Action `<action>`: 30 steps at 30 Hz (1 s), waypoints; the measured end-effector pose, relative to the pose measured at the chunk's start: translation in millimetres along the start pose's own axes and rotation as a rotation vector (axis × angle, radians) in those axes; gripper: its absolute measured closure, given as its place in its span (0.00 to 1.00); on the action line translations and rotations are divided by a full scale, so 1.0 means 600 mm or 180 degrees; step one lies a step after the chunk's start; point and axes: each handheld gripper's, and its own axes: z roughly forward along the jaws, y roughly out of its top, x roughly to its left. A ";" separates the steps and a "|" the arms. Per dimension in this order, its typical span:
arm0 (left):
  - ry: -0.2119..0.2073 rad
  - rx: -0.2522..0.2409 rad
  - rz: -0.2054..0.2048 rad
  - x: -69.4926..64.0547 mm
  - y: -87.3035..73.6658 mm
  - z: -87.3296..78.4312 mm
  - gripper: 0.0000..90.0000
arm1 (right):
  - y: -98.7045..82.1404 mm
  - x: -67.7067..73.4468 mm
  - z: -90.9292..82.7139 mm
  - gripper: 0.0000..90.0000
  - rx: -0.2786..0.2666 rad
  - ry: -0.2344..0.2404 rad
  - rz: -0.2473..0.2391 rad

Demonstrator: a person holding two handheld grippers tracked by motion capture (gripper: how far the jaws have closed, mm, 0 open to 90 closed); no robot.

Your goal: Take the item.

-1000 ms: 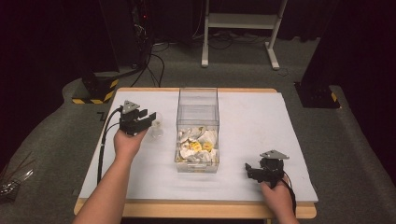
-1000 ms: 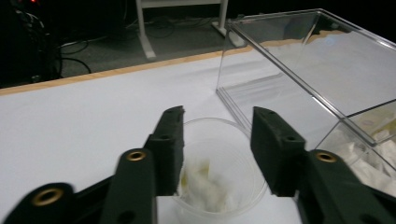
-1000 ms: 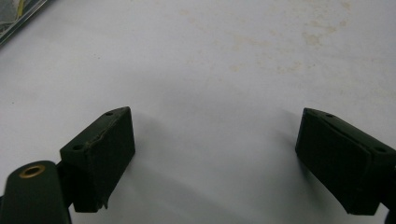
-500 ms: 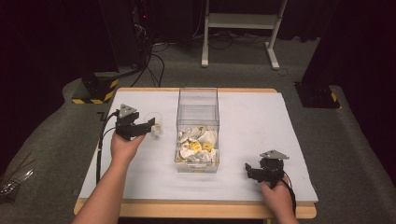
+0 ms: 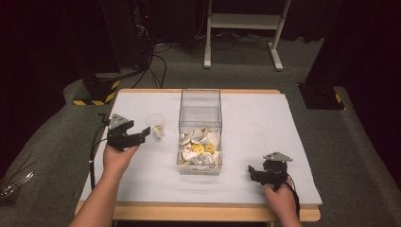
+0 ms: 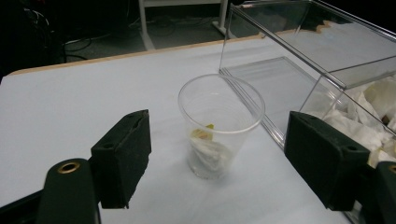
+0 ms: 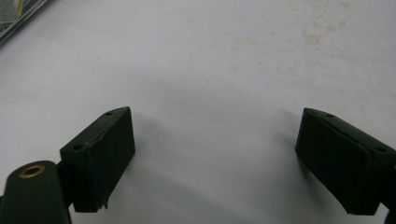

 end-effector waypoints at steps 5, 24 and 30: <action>-0.0033 0.0023 0.0028 -0.003 -0.017 -0.015 0.25 | 0.000 0.000 0.000 0.13 0.0000 0.0000 0.0000; -0.0088 0.0269 -0.0070 0.013 -0.141 -0.044 0.25 | 0.000 0.000 0.000 0.13 -0.0001 -0.0001 -0.0001; -0.0095 0.0398 0.0010 0.022 -0.170 -0.045 0.25 | 0.000 0.000 0.000 0.13 -0.0001 -0.0002 -0.0002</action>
